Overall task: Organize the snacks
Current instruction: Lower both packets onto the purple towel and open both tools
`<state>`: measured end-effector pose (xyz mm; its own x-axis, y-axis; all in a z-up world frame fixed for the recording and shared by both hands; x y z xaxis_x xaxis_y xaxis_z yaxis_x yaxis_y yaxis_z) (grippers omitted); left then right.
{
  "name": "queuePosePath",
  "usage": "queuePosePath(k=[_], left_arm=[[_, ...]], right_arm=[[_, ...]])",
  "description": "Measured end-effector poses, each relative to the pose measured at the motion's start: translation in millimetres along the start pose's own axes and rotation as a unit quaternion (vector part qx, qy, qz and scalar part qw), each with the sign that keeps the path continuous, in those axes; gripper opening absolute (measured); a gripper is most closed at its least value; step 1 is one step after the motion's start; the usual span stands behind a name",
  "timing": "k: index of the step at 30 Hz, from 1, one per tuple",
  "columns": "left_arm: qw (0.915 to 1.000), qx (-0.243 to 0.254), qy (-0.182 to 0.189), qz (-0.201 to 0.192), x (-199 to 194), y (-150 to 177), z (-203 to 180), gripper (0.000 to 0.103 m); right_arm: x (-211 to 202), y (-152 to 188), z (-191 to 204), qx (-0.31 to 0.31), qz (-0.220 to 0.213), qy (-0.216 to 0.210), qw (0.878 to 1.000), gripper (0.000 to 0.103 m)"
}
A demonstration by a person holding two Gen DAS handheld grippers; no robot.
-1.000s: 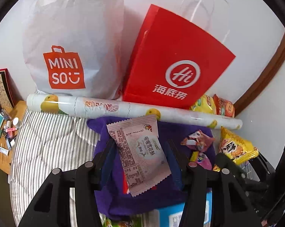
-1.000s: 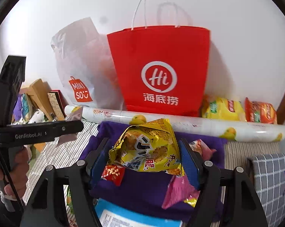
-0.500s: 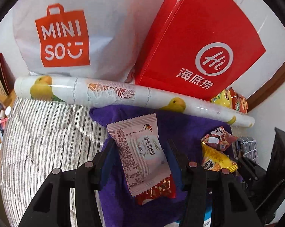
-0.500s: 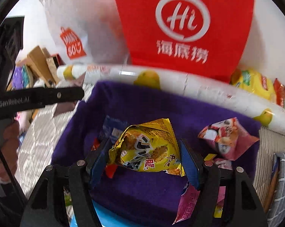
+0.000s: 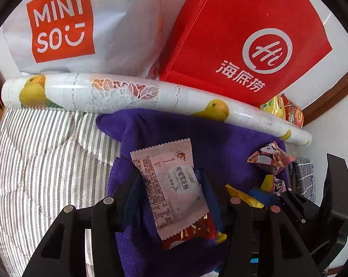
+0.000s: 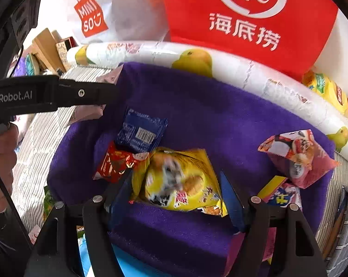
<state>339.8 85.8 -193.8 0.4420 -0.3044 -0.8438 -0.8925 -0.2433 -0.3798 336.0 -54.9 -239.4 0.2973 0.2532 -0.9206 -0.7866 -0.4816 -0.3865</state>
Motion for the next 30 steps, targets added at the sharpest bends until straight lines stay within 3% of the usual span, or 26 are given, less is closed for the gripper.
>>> queuePosePath(k=[7,12,21,27,30], left_arm=[[0.9997,-0.007,-0.011,0.019,14,4,4,0.051],[0.9995,-0.008,-0.011,0.027,20,7,5,0.048],[0.9993,-0.002,-0.012,0.034,11,8,0,0.051],[0.9997,0.024,-0.007,-0.005,-23,7,-18,0.056],[0.9985,0.045,-0.003,-0.032,-45,8,-31,0.060]], right_arm=[[0,0,2,-0.001,0.004,0.004,1.000,0.073],[-24,-7,-4,0.009,-0.037,0.010,0.999,0.079],[-68,-14,-23,0.043,-0.105,0.045,0.993,0.079],[-95,6,-21,0.064,-0.119,0.076,0.988,0.080],[-113,19,-14,0.058,-0.135,0.106,0.983,0.086]])
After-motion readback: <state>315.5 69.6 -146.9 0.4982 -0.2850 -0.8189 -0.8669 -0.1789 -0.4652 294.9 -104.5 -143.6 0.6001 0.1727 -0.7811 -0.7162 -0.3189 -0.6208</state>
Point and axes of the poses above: each gripper's, at about its wrist camera, not at the fingertips, and x roughly the way its jaws point, z to its left, y to its underside, the point moved 5 cm from there along x, roughly the way its jaws point, and after that the axes turned 3 degrees about y, right-handed, at the moved point
